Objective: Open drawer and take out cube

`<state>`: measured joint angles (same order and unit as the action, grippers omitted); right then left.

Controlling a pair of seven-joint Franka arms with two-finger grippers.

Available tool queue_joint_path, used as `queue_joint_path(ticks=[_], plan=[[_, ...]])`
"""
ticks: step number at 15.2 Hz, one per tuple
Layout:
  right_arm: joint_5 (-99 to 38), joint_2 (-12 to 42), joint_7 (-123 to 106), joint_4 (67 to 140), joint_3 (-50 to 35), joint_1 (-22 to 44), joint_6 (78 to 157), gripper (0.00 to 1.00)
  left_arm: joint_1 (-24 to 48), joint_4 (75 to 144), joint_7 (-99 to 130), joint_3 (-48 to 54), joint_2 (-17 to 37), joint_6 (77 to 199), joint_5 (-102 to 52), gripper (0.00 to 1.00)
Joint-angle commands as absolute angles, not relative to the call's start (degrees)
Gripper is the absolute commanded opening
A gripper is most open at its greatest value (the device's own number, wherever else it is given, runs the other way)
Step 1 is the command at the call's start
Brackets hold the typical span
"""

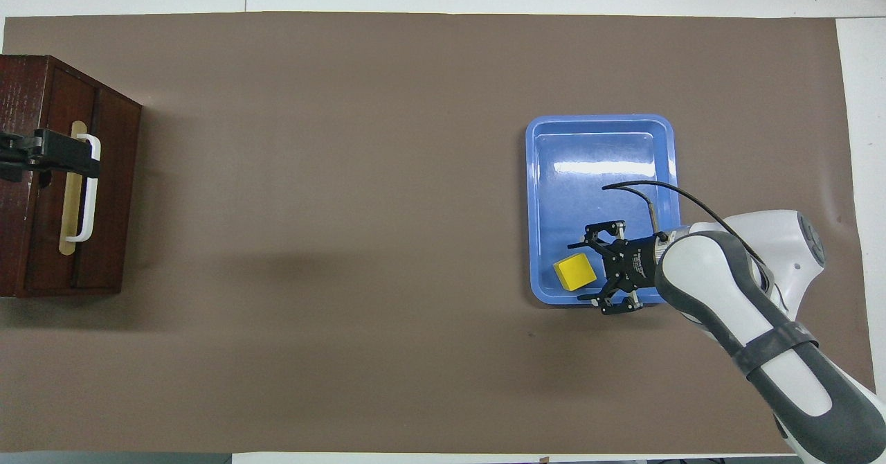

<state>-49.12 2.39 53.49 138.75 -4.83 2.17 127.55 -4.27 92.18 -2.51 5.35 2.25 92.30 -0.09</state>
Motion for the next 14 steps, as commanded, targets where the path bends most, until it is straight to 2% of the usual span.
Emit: queue_joint_path(ticks=[1, 5, 8, 14], plan=[[-50.63, 1.85, 54.83, 137.56, -5.01, 2.20, 127.53, 1.00, -3.61, 97.21, -3.69, 5.80, -0.70, 95.27, 0.53, 1.00], [-35.81, 0.62, 55.55, 125.54, -4.92, 1.50, 117.62, 1.00, -3.16, 96.86, -3.69, 6.24, -0.79, 93.96, 0.53, 1.00], [-24.55, 2.37, 51.96, 114.82, -5.01, 0.70, 110.06, 1.00, -2.02, 96.59, -4.13, 6.33, -0.79, 92.55, 0.53, 1.00], [-11.36, 2.46, 22.20, 102.85, -4.92, -3.07, 99.16, 1.00, -1.58, 95.54, -4.31, 6.77, -0.70, 90.70, 0.53, 1.00]])
